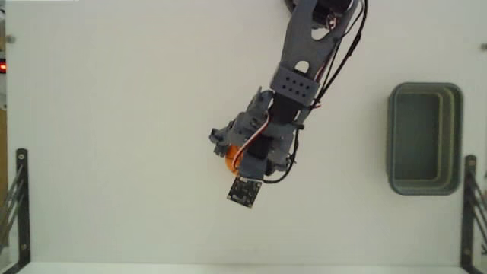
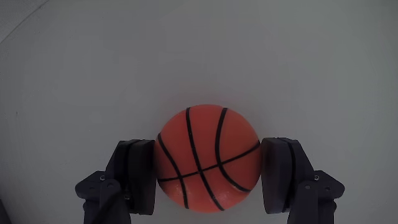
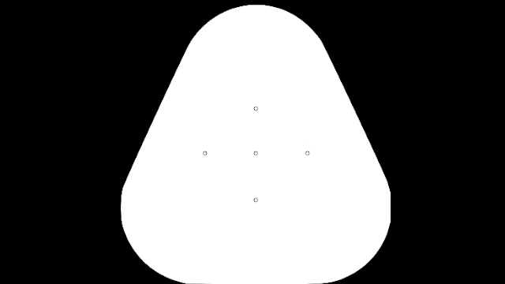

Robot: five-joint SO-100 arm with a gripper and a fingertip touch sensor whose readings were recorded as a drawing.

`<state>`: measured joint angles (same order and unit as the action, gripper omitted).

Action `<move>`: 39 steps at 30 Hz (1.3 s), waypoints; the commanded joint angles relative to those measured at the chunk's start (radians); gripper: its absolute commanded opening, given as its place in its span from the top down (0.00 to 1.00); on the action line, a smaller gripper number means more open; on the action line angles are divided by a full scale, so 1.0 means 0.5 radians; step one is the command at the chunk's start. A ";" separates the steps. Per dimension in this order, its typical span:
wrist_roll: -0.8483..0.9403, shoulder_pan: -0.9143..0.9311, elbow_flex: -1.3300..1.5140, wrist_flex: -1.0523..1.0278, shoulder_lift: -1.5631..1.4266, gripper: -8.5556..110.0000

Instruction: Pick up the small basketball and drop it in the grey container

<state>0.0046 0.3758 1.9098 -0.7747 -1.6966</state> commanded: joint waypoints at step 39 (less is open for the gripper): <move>-0.009 0.045 0.076 0.130 -0.023 0.01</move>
<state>0.0046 0.3758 1.9436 -0.7194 -1.6782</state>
